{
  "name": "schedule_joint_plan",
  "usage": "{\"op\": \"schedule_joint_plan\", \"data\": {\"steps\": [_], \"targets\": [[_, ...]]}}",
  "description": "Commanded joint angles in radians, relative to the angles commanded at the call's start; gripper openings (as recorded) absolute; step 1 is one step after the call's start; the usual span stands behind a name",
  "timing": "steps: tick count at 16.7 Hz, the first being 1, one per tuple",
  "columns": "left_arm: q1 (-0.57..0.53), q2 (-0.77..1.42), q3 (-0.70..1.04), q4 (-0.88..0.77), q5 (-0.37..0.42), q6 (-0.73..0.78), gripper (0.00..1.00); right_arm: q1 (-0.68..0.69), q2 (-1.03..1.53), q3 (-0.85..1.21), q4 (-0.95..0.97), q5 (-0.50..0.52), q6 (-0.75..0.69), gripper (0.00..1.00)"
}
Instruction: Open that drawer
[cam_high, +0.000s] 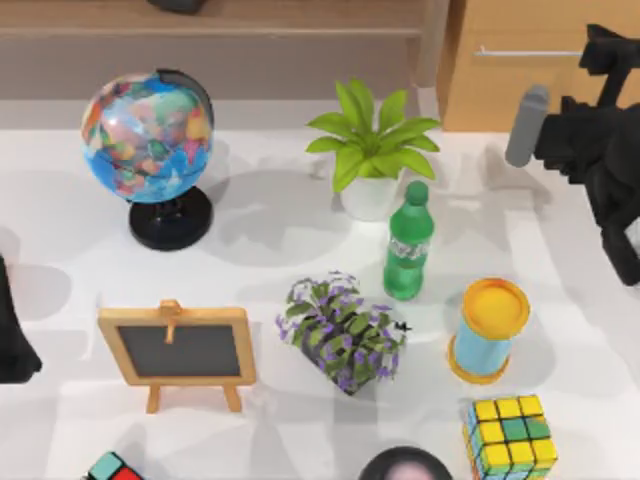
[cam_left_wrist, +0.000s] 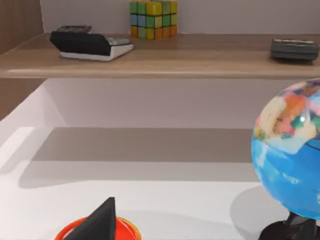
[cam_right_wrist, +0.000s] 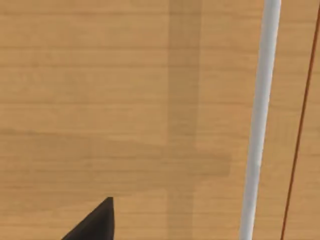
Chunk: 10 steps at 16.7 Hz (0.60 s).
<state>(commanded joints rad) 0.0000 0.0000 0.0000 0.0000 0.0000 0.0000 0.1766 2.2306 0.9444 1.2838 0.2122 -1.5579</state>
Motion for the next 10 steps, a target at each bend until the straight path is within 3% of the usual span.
{"op": "schedule_joint_plan", "data": {"steps": [10], "targets": [[0.0, 0.0, 0.0, 0.0, 0.0, 0.0, 1.0, -0.012, 0.047, 0.106, -0.059, -0.011, -0.001, 1.0]]}}
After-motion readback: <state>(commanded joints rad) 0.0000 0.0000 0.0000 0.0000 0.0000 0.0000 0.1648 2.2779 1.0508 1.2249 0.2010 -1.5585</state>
